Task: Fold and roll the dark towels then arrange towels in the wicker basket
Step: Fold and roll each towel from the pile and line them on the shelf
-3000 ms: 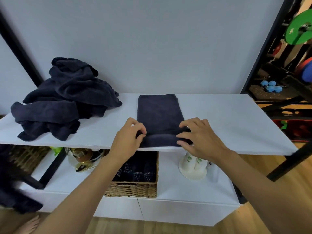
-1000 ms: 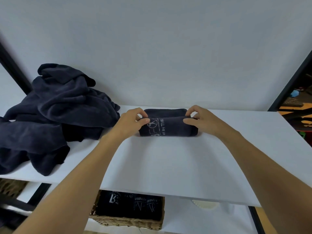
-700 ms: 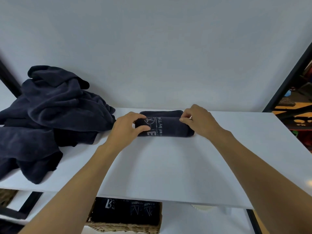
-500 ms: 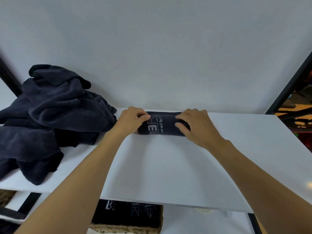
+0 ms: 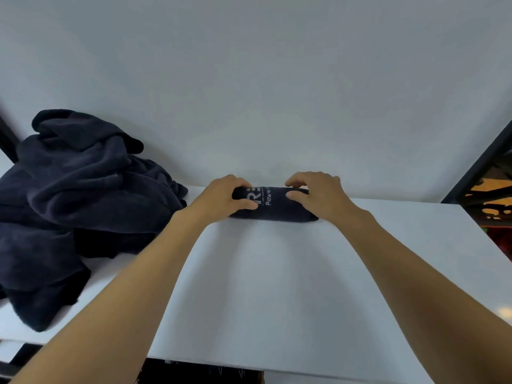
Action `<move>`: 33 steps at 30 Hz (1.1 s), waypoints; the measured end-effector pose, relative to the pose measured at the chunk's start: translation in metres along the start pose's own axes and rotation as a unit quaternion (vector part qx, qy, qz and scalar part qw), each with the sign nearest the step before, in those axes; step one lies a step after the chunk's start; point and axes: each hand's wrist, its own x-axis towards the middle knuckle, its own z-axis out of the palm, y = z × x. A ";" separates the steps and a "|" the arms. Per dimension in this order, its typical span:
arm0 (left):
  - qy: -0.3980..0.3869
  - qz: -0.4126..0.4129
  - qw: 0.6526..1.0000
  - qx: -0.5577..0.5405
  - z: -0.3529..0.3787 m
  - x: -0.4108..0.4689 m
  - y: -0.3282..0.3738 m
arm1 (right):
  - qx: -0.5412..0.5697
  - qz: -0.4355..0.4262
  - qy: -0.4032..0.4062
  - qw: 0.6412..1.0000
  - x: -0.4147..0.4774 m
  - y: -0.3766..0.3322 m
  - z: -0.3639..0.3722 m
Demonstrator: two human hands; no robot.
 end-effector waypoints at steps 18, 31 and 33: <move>0.069 -0.185 0.806 -0.558 0.088 0.020 0.088 | 0.272 0.247 0.004 0.930 -0.051 0.026 -0.044; -0.114 -0.174 0.797 -0.567 0.211 0.098 0.266 | 0.252 0.442 0.141 0.849 -0.119 0.169 -0.097; -0.111 -0.171 0.817 -0.540 0.226 0.109 0.284 | 0.135 0.389 0.176 0.894 -0.120 0.188 -0.093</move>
